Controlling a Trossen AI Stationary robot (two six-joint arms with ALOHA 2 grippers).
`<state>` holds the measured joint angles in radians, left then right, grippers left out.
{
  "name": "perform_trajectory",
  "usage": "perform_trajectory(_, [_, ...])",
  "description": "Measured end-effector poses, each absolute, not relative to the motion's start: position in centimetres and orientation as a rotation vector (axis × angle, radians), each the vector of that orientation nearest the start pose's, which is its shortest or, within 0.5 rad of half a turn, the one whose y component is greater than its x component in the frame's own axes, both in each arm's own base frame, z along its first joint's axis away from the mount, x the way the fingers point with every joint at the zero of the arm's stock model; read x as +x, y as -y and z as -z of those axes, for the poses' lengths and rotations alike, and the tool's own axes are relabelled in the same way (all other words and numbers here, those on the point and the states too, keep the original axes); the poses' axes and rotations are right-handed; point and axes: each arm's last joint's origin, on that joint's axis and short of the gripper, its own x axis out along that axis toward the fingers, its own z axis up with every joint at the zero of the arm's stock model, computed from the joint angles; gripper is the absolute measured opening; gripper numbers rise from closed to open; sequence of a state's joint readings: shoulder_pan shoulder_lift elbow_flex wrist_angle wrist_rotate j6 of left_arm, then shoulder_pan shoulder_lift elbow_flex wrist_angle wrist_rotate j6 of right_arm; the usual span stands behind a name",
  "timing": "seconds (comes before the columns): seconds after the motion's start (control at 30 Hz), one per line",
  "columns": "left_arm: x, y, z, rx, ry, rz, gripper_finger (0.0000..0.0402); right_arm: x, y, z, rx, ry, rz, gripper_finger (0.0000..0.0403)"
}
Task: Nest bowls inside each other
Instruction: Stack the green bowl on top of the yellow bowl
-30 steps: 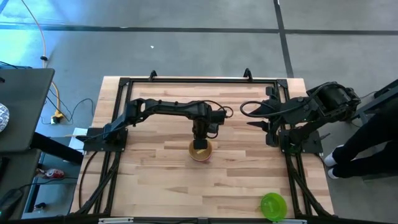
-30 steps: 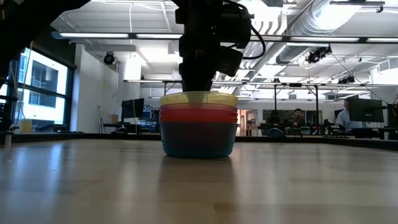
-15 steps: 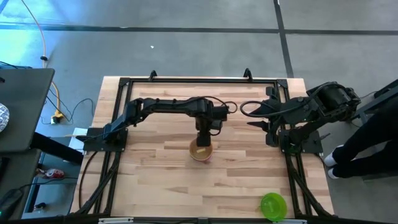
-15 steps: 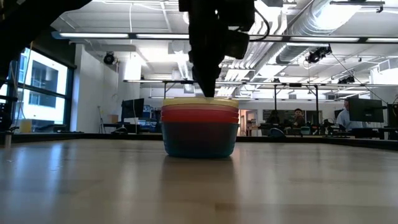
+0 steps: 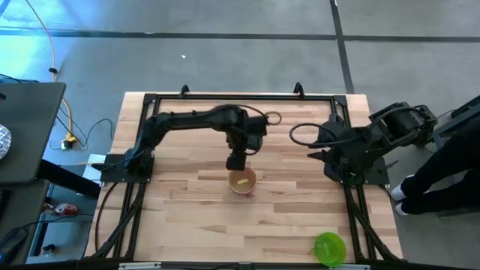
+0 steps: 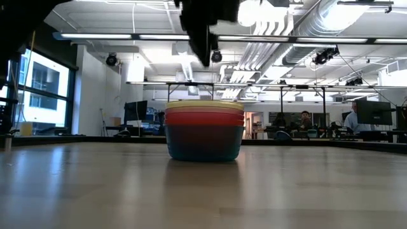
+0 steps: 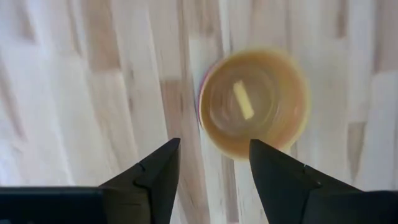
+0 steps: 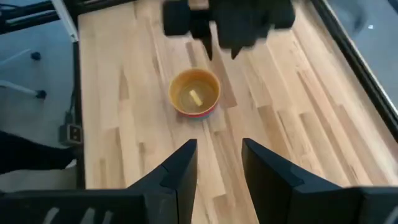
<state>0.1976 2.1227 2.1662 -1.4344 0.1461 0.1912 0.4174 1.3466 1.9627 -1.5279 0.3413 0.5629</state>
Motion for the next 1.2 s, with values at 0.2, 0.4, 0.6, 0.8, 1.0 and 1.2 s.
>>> perform_trajectory(0.2, [38.3,-7.7,-36.8,-0.046,-1.094,0.112,0.0181,16.8,-7.3,-47.1,0.172,-0.736,0.181,0.0119])
perform_trajectory(0.4, [33.7,-7.0,-42.3,-0.005,-0.904,0.07,0.0181,15.6,-7.7,-46.7,0.17,-0.627,0.169,0.0119])
perform_trajectory(0.6, [28.4,-5.8,-44.4,0.021,-0.741,0.047,0.0181,14.1,-7.5,-45.9,0.195,-0.535,0.148,0.0119])
perform_trajectory(0.8, [23.3,-4.7,-43.2,-0.007,-0.55,0.009,0.0181,12.4,-6.9,-44.2,0.247,-0.512,0.13,0.0119])
perform_trajectory(1.0, [19.5,-3.9,-40.1,-0.094,-0.39,-0.04,0.0181,10.0,-6.0,-40.7,0.44,-0.671,0.086,0.0119])
perform_trajectory(1.2, [17.6,-3.5,-37.6,-0.158,-0.346,-0.095,0.0181,8.5,-5.7,-37.4,0.682,-0.897,0.038,0.0119])
